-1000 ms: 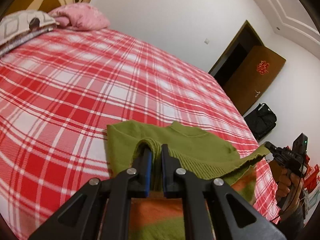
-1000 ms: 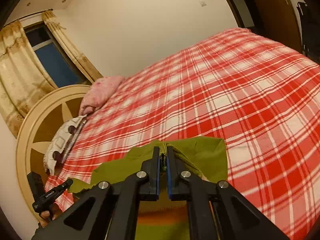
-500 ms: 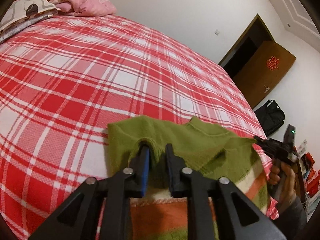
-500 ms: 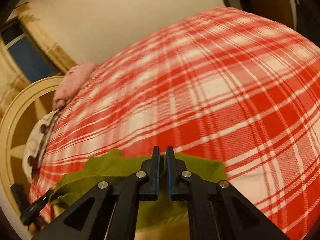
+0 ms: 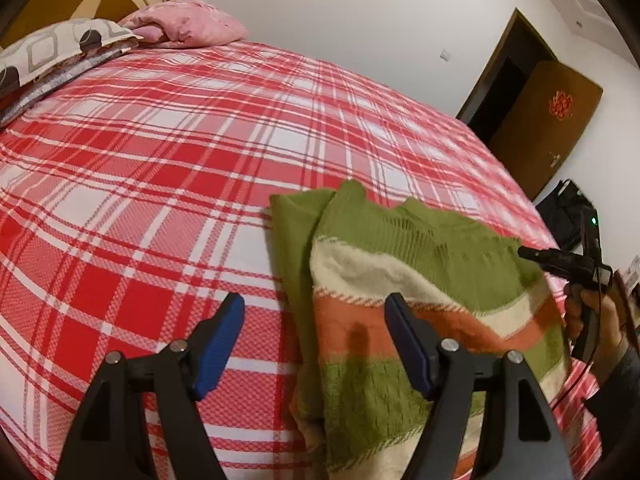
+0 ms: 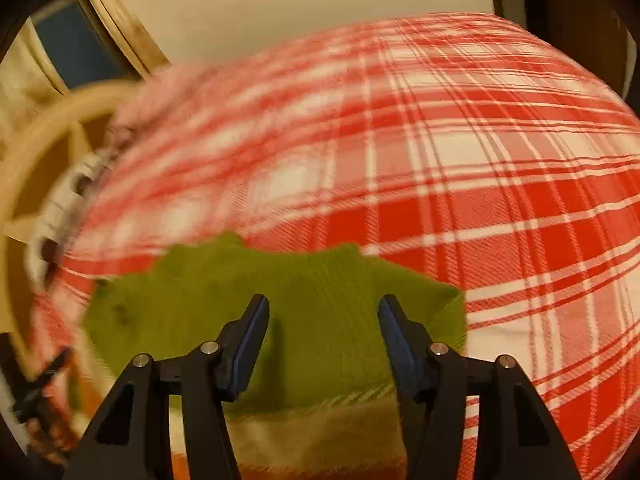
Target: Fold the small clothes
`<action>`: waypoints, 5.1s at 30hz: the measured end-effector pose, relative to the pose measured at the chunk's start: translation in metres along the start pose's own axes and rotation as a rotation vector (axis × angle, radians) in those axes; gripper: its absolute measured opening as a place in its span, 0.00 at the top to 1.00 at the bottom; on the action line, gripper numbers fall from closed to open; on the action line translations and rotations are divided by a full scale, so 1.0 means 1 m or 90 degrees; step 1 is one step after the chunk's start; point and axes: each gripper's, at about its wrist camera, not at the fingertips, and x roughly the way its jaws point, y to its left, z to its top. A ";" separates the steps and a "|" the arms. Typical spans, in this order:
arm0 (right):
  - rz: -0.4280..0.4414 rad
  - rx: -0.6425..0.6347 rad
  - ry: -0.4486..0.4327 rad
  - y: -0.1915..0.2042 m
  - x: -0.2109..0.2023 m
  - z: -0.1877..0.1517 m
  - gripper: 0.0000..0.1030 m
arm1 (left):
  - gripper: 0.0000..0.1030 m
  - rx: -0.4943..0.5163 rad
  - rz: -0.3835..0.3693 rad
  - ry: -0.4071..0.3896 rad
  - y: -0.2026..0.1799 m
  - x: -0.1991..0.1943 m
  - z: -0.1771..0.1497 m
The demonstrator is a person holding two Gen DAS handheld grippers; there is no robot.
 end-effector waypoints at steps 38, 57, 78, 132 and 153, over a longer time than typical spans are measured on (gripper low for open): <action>-0.036 -0.166 -0.026 0.090 -0.020 -0.062 0.47 | 0.11 0.060 0.167 0.014 -0.007 0.007 0.005; -0.112 -0.132 -0.070 0.051 -0.124 -0.168 0.48 | 0.02 0.099 0.173 0.038 -0.016 -0.016 -0.075; -0.066 -0.227 -0.073 0.153 -0.099 -0.153 0.48 | 0.00 0.104 0.189 -0.005 -0.013 -0.037 -0.072; 0.063 -0.259 0.022 0.243 -0.005 -0.138 0.47 | 0.00 0.082 0.149 0.002 -0.005 -0.023 -0.087; 0.024 -0.464 -0.097 0.292 -0.073 -0.245 0.47 | 0.00 0.048 0.191 -0.033 0.065 -0.062 -0.043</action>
